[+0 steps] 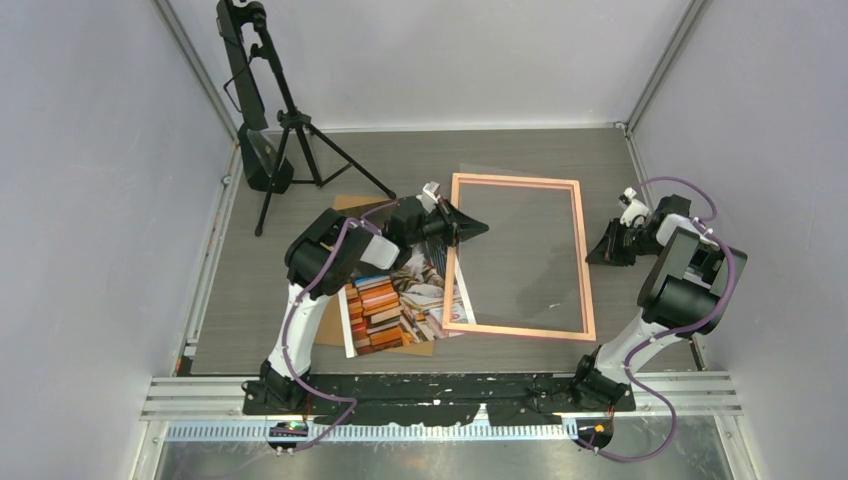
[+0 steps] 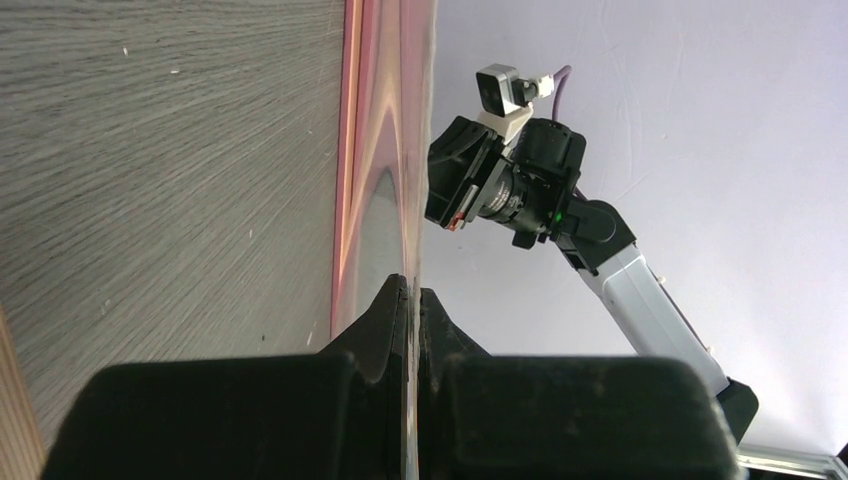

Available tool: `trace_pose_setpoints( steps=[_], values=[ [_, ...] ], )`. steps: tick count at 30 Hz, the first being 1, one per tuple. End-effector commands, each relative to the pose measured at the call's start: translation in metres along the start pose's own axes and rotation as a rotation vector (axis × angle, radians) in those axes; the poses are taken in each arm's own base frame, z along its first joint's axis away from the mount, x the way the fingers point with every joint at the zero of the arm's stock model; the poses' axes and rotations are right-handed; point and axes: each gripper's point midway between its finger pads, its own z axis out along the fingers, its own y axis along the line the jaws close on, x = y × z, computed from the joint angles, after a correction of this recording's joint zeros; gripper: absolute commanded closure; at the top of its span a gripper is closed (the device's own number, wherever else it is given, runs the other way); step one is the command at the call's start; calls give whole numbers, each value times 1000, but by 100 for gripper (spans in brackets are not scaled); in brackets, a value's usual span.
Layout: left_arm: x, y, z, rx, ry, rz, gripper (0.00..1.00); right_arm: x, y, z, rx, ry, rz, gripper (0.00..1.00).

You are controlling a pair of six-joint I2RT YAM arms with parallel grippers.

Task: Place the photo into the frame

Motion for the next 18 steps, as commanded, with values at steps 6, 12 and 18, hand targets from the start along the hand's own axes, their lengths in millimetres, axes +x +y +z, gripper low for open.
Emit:
trace_pose_setpoints(
  steps=[6,12,18],
  values=[
    [-4,-23,1,73,-10,-1,100,-5,-2,0,11,-7,-28,94],
    [-1,-20,1,58,-7,-16,100,-4,-2,0,10,-5,-25,95],
    [1,-17,-1,49,-4,-23,100,-4,-2,0,12,-5,-30,95]
  ],
)
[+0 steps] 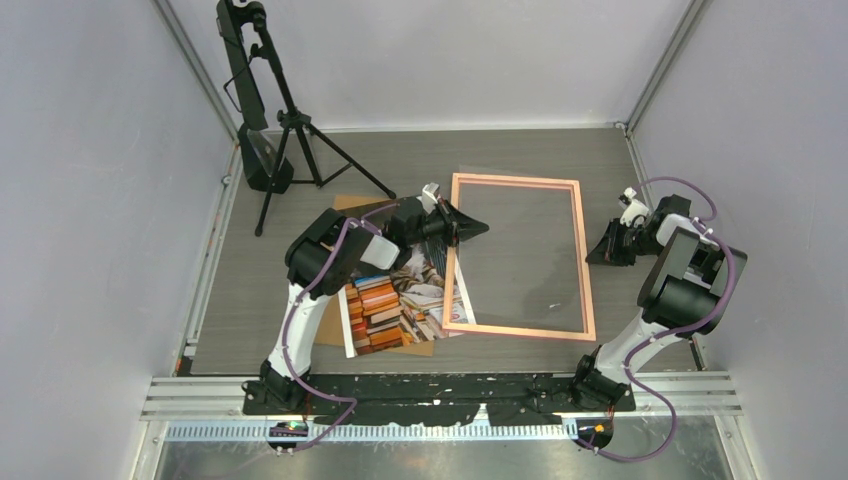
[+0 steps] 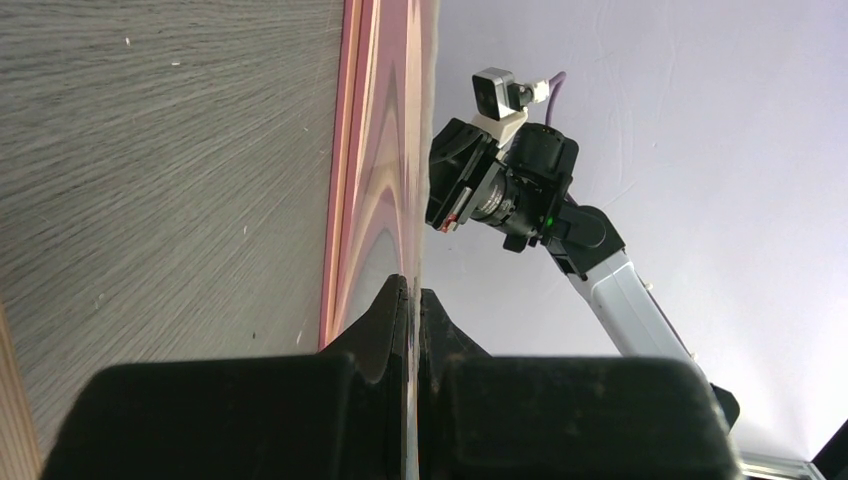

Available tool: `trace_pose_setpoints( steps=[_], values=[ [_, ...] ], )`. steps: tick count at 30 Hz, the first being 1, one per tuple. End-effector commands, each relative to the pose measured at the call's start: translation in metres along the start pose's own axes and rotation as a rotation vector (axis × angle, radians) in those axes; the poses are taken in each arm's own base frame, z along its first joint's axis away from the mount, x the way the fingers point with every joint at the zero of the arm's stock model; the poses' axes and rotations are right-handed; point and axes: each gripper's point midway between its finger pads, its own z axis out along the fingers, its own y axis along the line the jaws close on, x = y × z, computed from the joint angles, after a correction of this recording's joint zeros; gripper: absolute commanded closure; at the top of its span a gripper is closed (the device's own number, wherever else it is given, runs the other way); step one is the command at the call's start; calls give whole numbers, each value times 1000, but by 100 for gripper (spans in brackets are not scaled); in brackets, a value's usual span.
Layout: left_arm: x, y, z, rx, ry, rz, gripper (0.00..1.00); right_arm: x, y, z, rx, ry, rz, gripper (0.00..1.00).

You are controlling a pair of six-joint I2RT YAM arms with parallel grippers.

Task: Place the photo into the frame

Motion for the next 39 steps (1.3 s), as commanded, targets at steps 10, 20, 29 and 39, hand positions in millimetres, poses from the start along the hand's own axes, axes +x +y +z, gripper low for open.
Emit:
trace_pose_setpoints(
  steps=[10,20,29,39],
  values=[
    [13,-23,0,61,25,6,100,-4,-2,-1,11,-5,-30,95],
    [14,-22,1,58,28,4,100,-3,-1,0,10,-2,-31,94],
    [13,-20,4,60,31,14,100,-2,-1,-1,9,0,-34,95],
    [13,-23,6,74,44,44,100,-1,-1,-1,6,4,-35,95]
  ],
)
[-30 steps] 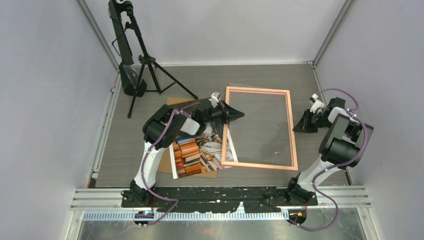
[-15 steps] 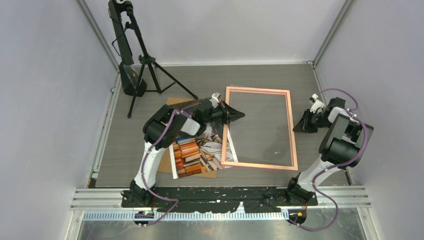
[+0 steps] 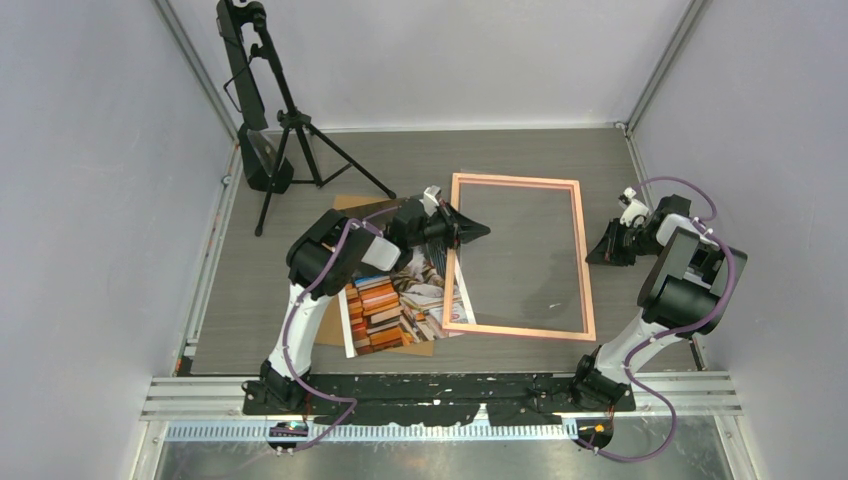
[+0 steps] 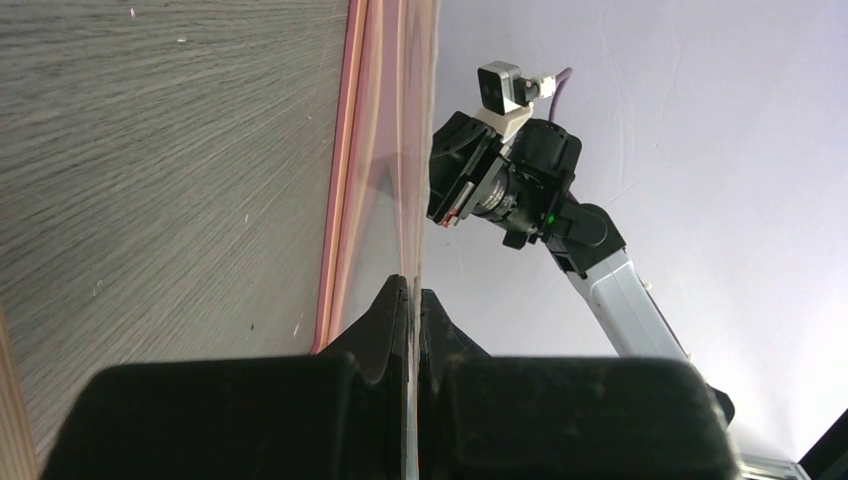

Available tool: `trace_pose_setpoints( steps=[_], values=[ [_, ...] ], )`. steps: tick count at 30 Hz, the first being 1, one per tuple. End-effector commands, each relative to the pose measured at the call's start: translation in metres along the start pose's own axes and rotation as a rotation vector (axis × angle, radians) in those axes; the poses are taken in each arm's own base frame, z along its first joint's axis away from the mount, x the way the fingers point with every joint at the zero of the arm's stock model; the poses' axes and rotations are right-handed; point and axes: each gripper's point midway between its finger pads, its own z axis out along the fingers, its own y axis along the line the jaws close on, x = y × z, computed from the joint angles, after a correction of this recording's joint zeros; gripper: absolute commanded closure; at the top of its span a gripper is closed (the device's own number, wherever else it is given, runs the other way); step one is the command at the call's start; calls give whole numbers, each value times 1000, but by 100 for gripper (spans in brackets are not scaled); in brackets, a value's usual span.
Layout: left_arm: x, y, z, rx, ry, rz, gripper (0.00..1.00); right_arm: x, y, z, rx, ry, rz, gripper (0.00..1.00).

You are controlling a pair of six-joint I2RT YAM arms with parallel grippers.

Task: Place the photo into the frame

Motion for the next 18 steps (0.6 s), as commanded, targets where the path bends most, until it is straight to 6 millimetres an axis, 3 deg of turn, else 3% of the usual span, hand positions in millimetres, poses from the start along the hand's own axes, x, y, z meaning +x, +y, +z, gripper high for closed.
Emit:
trace_pose_setpoints(
  steps=[1,18],
  values=[
    [5,-26,5,83,29,72,100,-1,0,-1,6,4,-29,94],
    [2,-4,9,19,37,63,100,1,0,1,4,15,-23,95]
  ],
)
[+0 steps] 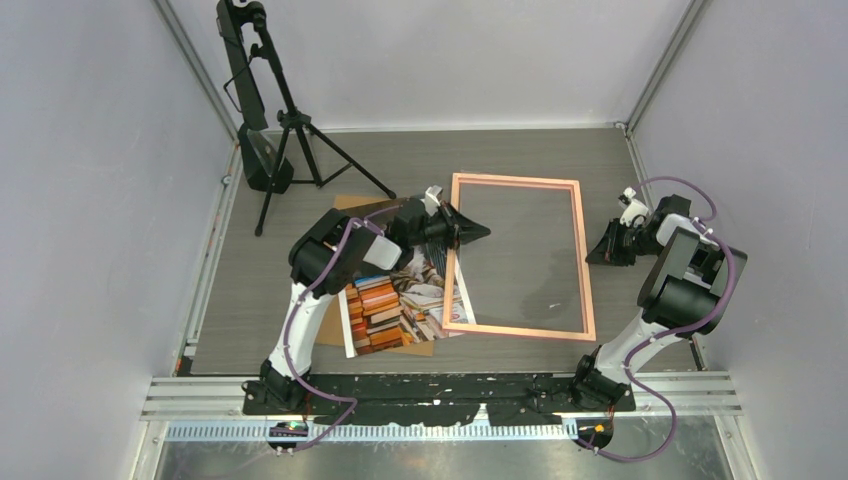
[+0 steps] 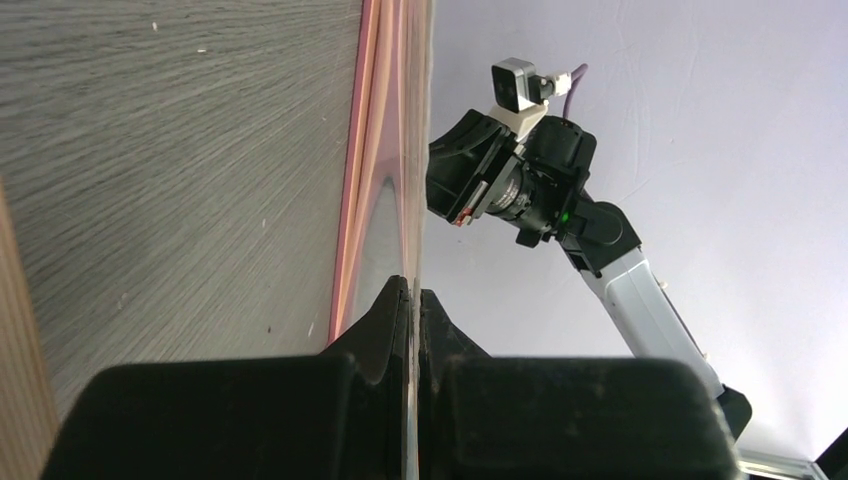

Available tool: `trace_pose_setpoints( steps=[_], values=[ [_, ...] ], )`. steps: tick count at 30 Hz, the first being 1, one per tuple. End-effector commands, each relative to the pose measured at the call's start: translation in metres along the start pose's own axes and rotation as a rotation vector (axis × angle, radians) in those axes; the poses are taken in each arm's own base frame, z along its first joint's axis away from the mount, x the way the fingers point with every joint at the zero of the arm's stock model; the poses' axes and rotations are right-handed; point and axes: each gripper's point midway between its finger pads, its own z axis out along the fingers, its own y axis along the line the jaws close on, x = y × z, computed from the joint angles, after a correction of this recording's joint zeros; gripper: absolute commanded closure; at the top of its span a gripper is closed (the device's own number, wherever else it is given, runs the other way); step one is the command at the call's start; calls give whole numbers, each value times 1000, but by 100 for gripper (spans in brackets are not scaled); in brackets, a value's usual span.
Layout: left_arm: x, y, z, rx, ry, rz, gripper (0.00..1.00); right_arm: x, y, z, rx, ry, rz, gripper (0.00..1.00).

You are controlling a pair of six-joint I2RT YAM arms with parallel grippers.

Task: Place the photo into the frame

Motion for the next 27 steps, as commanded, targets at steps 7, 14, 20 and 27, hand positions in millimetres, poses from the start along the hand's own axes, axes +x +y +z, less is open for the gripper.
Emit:
trace_pose_setpoints(
  steps=[7,14,20,27],
  values=[
    [3,-1,7,-8,28,30,100,1,-1,1,5,17,-19,95],
    [3,2,7,-17,28,27,100,2,-1,1,8,21,-23,95],
    [2,3,7,-19,26,27,100,3,-1,1,6,24,-26,94],
    [2,6,8,-20,29,27,100,5,-1,1,10,30,-24,95]
  ],
)
